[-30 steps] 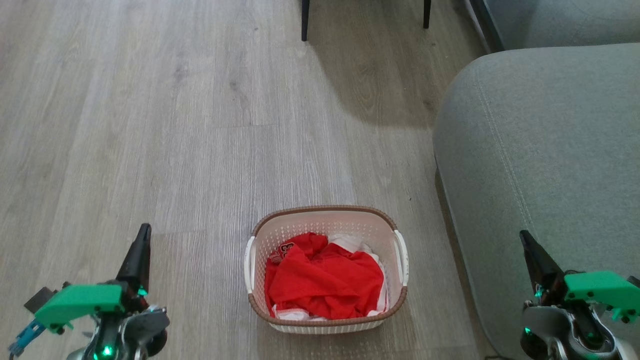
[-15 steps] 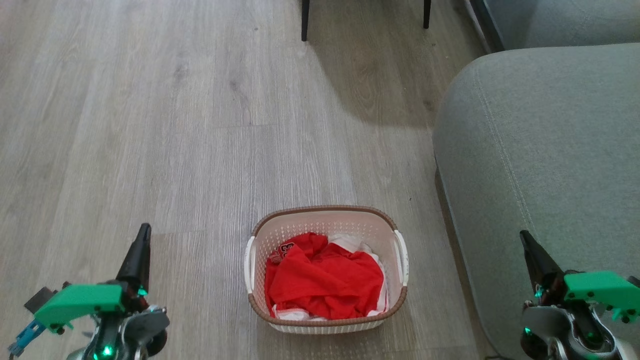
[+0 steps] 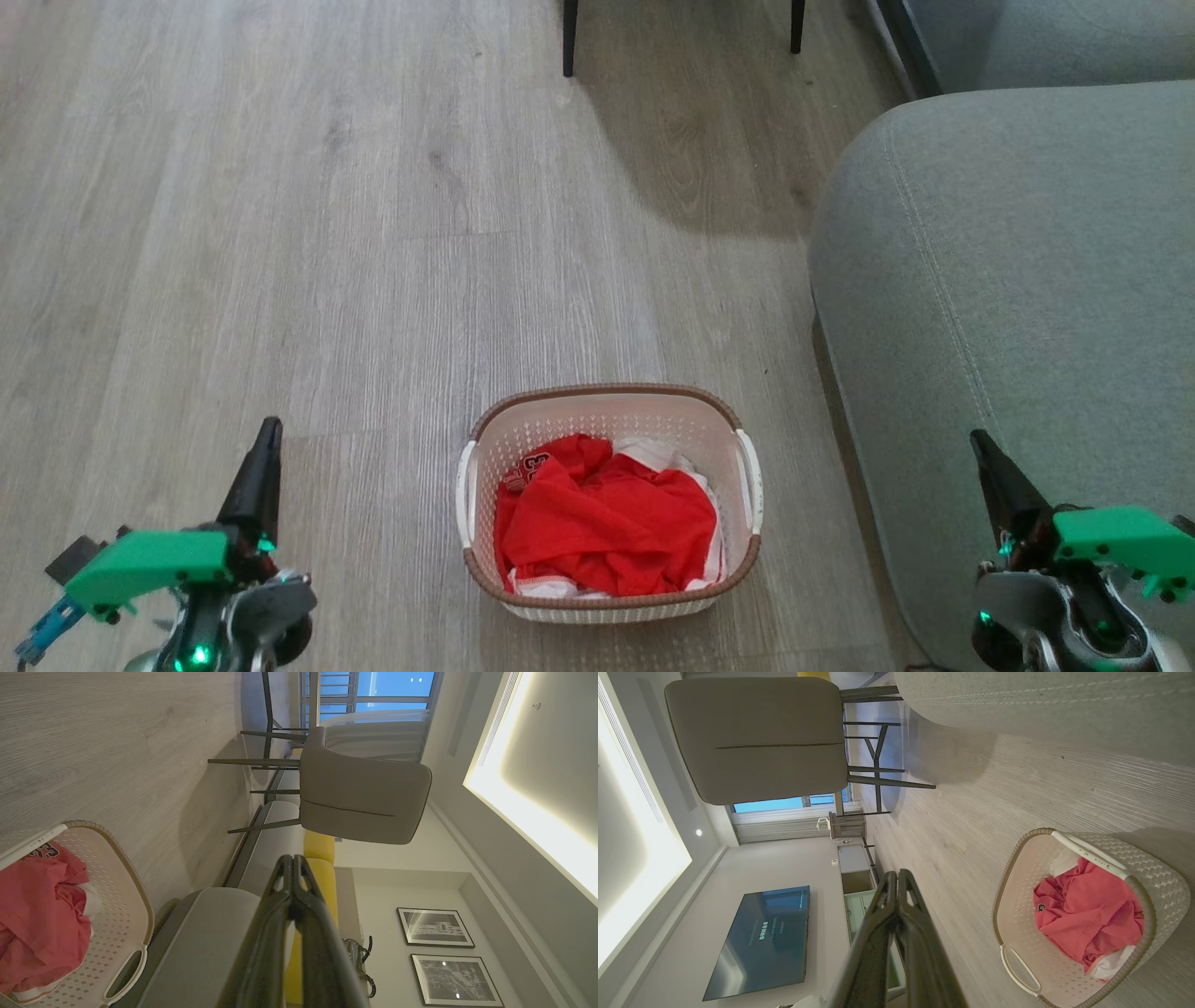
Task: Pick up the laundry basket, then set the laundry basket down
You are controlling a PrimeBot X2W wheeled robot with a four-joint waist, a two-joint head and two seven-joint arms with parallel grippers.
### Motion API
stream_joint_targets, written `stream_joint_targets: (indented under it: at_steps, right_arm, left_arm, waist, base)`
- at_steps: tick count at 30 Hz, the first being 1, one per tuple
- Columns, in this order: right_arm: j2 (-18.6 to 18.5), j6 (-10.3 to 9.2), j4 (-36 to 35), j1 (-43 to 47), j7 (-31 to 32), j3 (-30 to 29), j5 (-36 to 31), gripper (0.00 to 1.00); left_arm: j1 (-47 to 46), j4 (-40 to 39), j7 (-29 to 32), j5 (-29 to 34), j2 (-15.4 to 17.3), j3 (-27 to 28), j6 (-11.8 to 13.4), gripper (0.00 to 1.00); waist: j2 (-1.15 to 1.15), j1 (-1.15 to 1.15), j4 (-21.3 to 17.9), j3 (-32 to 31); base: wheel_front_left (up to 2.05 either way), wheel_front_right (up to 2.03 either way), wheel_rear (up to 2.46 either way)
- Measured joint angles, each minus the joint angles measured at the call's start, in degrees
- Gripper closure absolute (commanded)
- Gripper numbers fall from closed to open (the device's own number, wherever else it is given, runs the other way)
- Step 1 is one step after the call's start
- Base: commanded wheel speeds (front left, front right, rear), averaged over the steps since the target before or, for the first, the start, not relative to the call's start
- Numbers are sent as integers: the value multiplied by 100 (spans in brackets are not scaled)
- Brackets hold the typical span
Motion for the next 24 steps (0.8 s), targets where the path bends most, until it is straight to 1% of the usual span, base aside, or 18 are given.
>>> stream_joint_targets:
  at_steps: [24]
  right_arm:
    - [0, 0, 1, 0, 0, 0, 0, 100]
  left_arm:
    - [0, 0, 0, 0, 0, 0, 0, 100]
  waist:
    - [0, 0, 0, 0]
  base:
    - [0, 0, 0]
